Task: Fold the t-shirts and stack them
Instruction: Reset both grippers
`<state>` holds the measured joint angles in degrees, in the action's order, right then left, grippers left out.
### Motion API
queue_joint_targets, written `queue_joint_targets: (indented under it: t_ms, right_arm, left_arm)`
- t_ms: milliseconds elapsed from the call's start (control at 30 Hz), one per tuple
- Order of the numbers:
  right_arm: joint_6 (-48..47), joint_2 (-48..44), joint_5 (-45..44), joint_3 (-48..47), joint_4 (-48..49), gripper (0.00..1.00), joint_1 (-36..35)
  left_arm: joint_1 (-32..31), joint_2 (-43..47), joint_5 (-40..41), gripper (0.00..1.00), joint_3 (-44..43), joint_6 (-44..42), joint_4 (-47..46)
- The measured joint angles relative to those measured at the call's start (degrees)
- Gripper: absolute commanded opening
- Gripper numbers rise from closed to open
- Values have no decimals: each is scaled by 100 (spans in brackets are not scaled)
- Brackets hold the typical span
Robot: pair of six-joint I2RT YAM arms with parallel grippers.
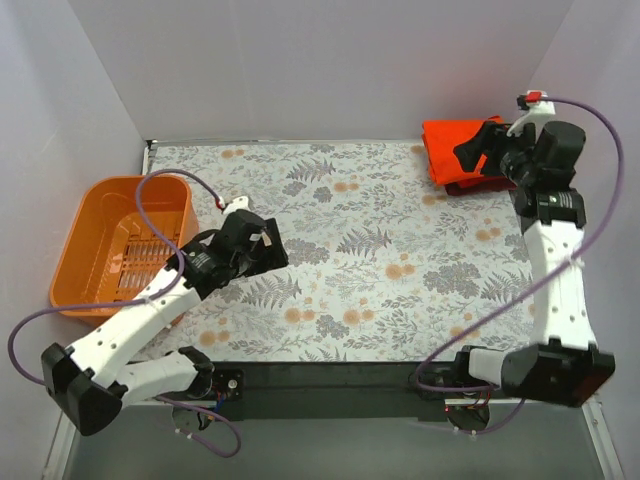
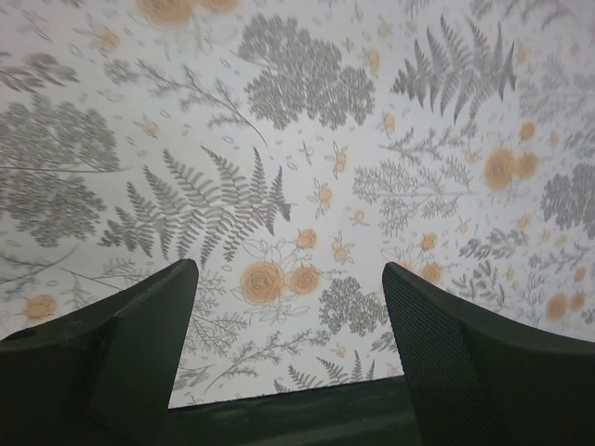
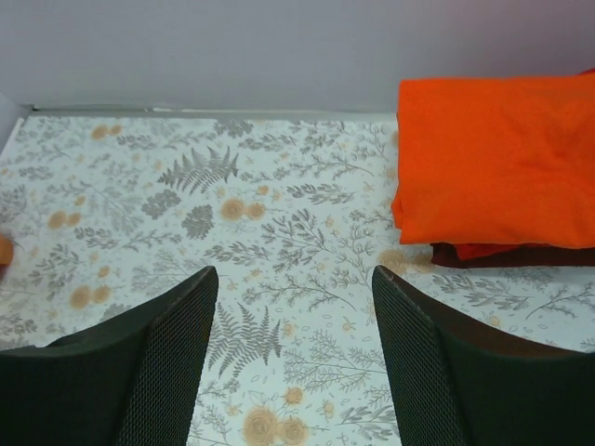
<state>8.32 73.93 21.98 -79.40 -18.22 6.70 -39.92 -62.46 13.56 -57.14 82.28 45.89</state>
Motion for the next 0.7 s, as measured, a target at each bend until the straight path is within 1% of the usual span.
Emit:
queue_joint_targets:
  t_ms: [33, 67, 133, 167, 233, 300, 400, 500, 600, 700]
  right_arm:
    - [61, -374, -24, 87, -48, 82, 7]
    - [107, -732, -79, 173, -101, 89, 9]
    - [179, -1449, -212, 411, -186, 96, 9]
    - [188, -1788, -323, 522, -273, 98, 9]
    - [155, -2409, -651, 693, -485, 98, -74]
    - [81, -2953, -1156, 835, -704, 98, -332]
    - [-52, -3759, -1788, 1156, -870, 98, -813]
    - [-166, -4579, -2435, 1574, -986, 98, -1091]
    - [-282, -5156, -2949, 1867, -1040, 98, -1202]
    - [-417, -5473, -3237, 2072, -1016, 98, -1276]
  left_arm:
    - [0, 118, 227, 80, -111, -7, 109]
    - [0, 254, 455, 81, -229, -11, 205]
    - [0, 520, 872, 81, -490, -9, 398]
    - [0, 660, 1071, 81, -610, -4, 452]
    - [0, 966, 1414, 82, -774, 2, 520]
    - [0, 1322, 1687, 82, -839, 9, 562]
    - [0, 1823, 1963, 82, -824, 24, 645]
    - [0, 2251, 2151, 82, -684, 72, 686]
    - [0, 2450, 2264, 82, -503, 177, 780]
    - [0, 2483, 2310, 82, -293, 289, 846]
